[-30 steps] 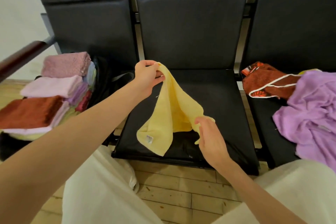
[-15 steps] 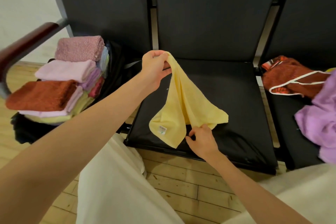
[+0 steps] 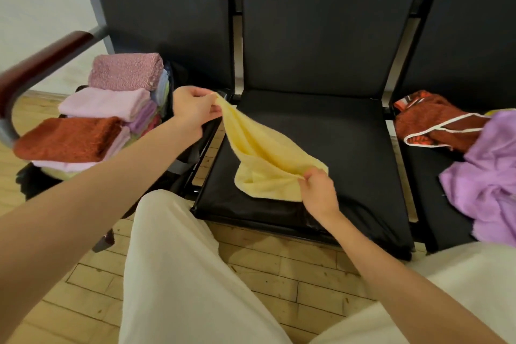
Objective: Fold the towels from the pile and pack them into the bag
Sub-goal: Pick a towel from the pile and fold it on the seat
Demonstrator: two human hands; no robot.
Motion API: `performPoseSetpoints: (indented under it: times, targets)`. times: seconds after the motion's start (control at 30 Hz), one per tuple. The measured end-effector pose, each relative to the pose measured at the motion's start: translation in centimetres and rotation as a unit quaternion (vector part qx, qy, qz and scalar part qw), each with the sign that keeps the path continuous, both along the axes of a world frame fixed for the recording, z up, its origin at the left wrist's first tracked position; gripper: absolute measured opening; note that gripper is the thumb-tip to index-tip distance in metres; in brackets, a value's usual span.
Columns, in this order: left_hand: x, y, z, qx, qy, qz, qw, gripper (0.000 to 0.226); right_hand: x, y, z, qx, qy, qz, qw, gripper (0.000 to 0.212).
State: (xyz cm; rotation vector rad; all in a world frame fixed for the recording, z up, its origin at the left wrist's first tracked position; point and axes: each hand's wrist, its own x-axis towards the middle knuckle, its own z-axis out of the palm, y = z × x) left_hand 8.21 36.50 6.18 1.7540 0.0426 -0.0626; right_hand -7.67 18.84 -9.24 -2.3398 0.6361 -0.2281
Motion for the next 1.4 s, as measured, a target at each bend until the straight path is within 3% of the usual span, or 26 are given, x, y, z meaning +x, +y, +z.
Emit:
performPoseSetpoints:
  times: [0.13, 0.23, 0.3, 0.4, 0.47, 0.63, 0.8, 0.93, 1.13, 1.27, 1.4]
  targets:
    - [0.4, 2.4, 0.2, 0.042, -0.008, 0.016, 0.999, 0.006, -1.7, -4.1, 3.4, -0.121, -0.042, 0.05, 0.991, 0.013]
    - [0.1, 3.0, 2.0, 0.111, -0.106, 0.005, 0.988, 0.009, -2.8, -6.4, 6.6, -0.237, -0.008, 0.124, 0.964, 0.024]
    - [0.0, 3.4, 3.0, 0.226, -0.185, -0.028, 0.956, 0.01, -2.8, -7.7, 8.0, -0.283, 0.005, 0.118, 0.952, 0.024]
    - [-0.2, 3.5, 4.4, 0.409, -0.257, -0.086, 0.871, 0.01, -2.8, -8.7, 10.6, -0.301, 0.024, 0.085, 0.95, 0.022]
    - [-0.4, 3.1, 5.4, 0.452, -0.261, -0.085, 0.849, 0.01, -2.5, -8.8, 12.4, -0.306, 0.026, 0.077, 0.948, 0.021]
    - [-0.6, 1.7, 9.2, 0.321, -0.323, 0.039, 0.889, 0.017, -2.2, -9.5, 15.7, -0.363, 0.014, 0.045, 0.931, 0.023]
    - [-0.7, 0.4, 12.7, 0.199, -0.268, 0.126, 0.934, 0.018, -2.6, -10.1, 18.8, -0.449, 0.019, 0.062, 0.891, 0.026]
    - [-0.4, 1.0, 13.9, 0.231, -0.258, 0.074, 0.935, 0.018, -3.3, -10.4, 20.6, -0.496, 0.055, 0.083, 0.863, 0.037]
    - [-0.7, 2.6, 14.5, 0.378, -0.347, -0.023, 0.858, 0.019, -4.4, -10.5, 20.8, -0.448, 0.012, 0.093, 0.889, 0.022]
    - [-0.6, 2.9, 13.9, 0.37, -0.338, -0.014, 0.865, 0.016, -5.1, -9.7, 21.7, -0.38, -0.019, 0.075, 0.922, 0.02]
    - [0.2, 2.5, 13.6, 0.375, -0.316, -0.006, 0.871, 0.016, -6.3, -8.7, 21.8, -0.364, -0.065, 0.102, 0.924, 0.033]
